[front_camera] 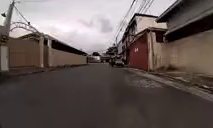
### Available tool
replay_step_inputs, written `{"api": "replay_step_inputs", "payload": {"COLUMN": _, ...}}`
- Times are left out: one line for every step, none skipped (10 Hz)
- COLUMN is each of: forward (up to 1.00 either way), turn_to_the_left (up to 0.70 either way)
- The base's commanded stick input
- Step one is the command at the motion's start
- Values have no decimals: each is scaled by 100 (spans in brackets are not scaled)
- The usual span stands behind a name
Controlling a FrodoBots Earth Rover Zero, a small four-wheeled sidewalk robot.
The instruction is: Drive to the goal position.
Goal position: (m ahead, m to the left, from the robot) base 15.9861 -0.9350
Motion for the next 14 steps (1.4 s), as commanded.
{"api": "replay_step_inputs", "payload": {"forward": 100, "turn_to_the_left": 0}}
{"api": "replay_step_inputs", "payload": {"forward": 100, "turn_to_the_left": 0}}
{"api": "replay_step_inputs", "payload": {"forward": 100, "turn_to_the_left": 0}}
{"api": "replay_step_inputs", "payload": {"forward": 100, "turn_to_the_left": 0}}
{"api": "replay_step_inputs", "payload": {"forward": 100, "turn_to_the_left": 0}}
{"api": "replay_step_inputs", "payload": {"forward": 100, "turn_to_the_left": 0}}
{"api": "replay_step_inputs", "payload": {"forward": 100, "turn_to_the_left": 0}}
{"api": "replay_step_inputs", "payload": {"forward": 100, "turn_to_the_left": 0}}
{"api": "replay_step_inputs", "payload": {"forward": 100, "turn_to_the_left": 0}}
{"api": "replay_step_inputs", "payload": {"forward": 100, "turn_to_the_left": 0}}
{"api": "replay_step_inputs", "payload": {"forward": 100, "turn_to_the_left": 0}}
{"api": "replay_step_inputs", "payload": {"forward": 100, "turn_to_the_left": 0}}
{"api": "replay_step_inputs", "payload": {"forward": 100, "turn_to_the_left": 0}}
{"api": "replay_step_inputs", "payload": {"forward": 100, "turn_to_the_left": 0}}
